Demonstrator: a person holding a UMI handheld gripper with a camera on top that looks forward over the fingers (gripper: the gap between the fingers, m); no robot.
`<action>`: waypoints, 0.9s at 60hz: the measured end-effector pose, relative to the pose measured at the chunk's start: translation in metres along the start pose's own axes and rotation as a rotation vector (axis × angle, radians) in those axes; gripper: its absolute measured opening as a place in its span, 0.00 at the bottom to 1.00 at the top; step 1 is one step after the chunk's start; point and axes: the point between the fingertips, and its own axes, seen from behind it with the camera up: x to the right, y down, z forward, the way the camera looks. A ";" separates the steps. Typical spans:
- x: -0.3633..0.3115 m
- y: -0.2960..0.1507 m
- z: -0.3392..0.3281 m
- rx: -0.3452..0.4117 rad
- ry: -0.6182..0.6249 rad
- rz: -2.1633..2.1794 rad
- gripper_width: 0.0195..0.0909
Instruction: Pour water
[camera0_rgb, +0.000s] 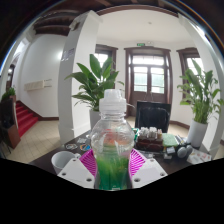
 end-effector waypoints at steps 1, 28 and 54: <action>0.006 0.006 -0.005 -0.001 -0.006 0.009 0.25; 0.010 0.039 0.013 0.063 0.032 0.024 0.32; 0.018 0.073 -0.066 -0.055 0.138 0.051 0.93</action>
